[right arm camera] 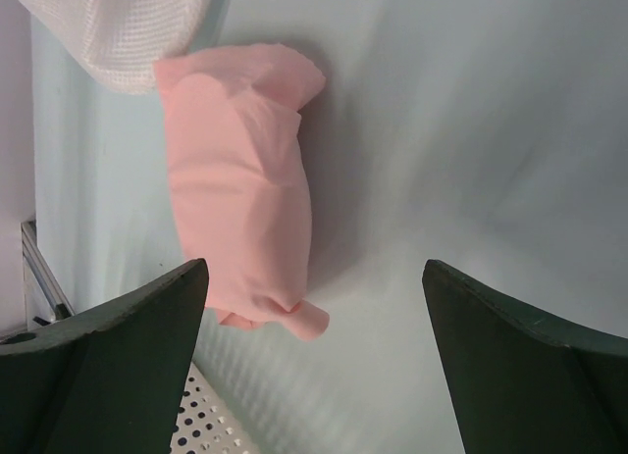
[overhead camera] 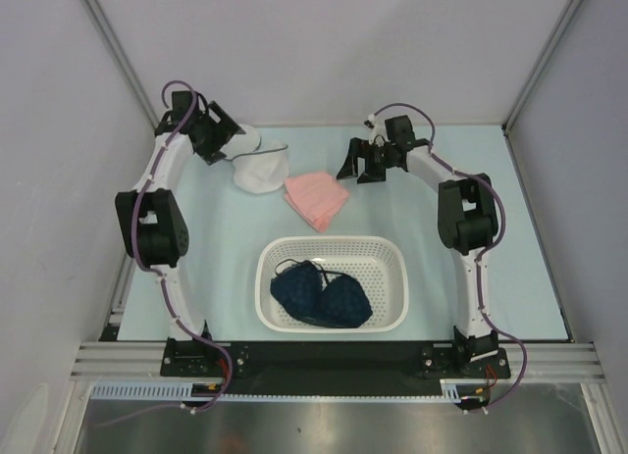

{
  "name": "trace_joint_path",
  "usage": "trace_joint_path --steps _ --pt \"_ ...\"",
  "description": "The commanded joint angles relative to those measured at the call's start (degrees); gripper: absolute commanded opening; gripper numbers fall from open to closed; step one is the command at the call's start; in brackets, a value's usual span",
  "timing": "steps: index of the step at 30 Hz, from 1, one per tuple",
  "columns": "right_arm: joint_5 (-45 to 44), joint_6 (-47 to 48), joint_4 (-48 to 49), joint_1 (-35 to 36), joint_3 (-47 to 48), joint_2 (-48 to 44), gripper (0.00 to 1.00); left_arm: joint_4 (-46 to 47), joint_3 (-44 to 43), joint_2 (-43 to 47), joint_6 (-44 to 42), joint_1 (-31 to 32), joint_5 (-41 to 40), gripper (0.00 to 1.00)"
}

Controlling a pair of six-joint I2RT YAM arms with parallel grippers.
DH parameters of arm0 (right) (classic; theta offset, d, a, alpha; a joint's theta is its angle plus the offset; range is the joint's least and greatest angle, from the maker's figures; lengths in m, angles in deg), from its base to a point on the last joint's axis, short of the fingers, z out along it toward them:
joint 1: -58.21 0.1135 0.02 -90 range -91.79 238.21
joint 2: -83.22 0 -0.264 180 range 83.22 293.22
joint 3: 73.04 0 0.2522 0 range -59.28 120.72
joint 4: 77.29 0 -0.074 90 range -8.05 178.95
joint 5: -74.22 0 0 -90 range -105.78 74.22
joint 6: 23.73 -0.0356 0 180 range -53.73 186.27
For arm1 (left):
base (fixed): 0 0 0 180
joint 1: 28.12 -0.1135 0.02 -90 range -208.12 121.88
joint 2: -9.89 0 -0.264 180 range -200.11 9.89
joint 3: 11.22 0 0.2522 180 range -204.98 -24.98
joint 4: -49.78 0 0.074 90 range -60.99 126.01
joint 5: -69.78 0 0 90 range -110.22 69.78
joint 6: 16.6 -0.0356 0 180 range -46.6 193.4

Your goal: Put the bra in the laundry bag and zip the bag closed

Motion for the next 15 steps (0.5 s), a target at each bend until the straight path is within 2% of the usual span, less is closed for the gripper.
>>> trace_joint_path --steps 1,10,13,15 --pt "2.1 3.3 -2.1 0.8 4.8 1.9 0.96 -9.8 -6.0 -4.7 9.2 -1.2 -0.4 0.91" --pt "1.5 2.9 -6.7 1.9 8.9 5.2 0.96 -10.1 -10.9 -11.7 12.5 -0.1 0.4 0.87" --pt "0.3 2.4 -7.9 2.6 10.0 5.9 0.95 -10.2 -13.8 -14.5 11.6 0.2 0.3 0.81" --pt "-0.5 1.5 -8.5 2.9 11.0 6.6 0.95 -9.9 -15.7 -15.7 10.6 0.2 0.4 0.73"
